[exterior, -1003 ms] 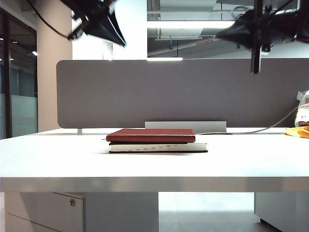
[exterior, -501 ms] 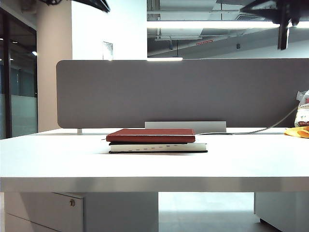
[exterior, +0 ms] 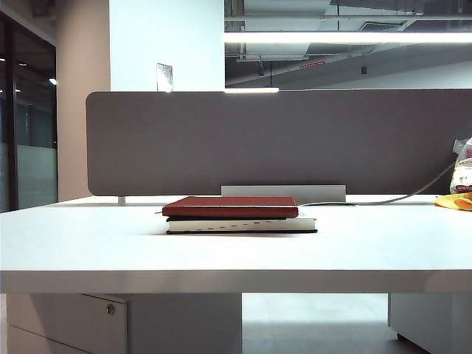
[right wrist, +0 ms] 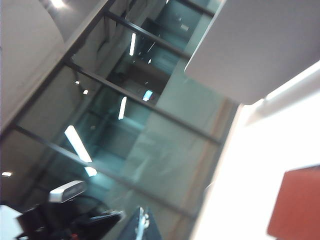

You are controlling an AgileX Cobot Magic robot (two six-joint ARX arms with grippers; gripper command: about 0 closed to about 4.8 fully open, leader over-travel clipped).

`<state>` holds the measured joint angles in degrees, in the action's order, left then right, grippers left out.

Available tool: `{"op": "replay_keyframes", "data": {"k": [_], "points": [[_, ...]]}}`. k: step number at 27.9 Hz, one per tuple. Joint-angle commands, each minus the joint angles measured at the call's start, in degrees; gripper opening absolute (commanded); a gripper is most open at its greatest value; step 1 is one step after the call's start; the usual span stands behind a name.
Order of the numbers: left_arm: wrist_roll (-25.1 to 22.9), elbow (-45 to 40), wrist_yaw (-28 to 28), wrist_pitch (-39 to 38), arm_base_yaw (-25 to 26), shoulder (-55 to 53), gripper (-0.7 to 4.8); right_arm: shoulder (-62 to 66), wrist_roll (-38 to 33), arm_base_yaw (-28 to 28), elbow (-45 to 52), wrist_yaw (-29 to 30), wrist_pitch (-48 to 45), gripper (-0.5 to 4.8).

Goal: Pick up the red book and place it on top of the black book.

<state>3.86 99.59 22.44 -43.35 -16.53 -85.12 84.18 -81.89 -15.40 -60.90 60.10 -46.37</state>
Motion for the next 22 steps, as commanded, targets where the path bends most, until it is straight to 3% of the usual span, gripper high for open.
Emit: {"op": "replay_keyframes", "data": {"k": [1,7,17,22], "points": [[-0.44,0.15,-0.61,1.07,0.15,2.43,-0.05,-2.25,3.56,-2.23,-0.20,0.46,0.26,-0.03],[-0.90,0.15,-0.81,0.02,0.15,5.81,-0.05,-5.01,5.92,-3.78,-0.17,1.79,1.40,-0.03],[-4.50,-0.98,-0.55,-5.92,4.42,7.85,-0.05,-8.63,11.82,5.60,-0.15,7.10,9.38,-0.03],[-5.40,-3.82,-0.66,-6.23,5.95,10.80,-0.05,-10.54,17.57,5.53,-0.04,8.70,17.49,-0.03]]}}
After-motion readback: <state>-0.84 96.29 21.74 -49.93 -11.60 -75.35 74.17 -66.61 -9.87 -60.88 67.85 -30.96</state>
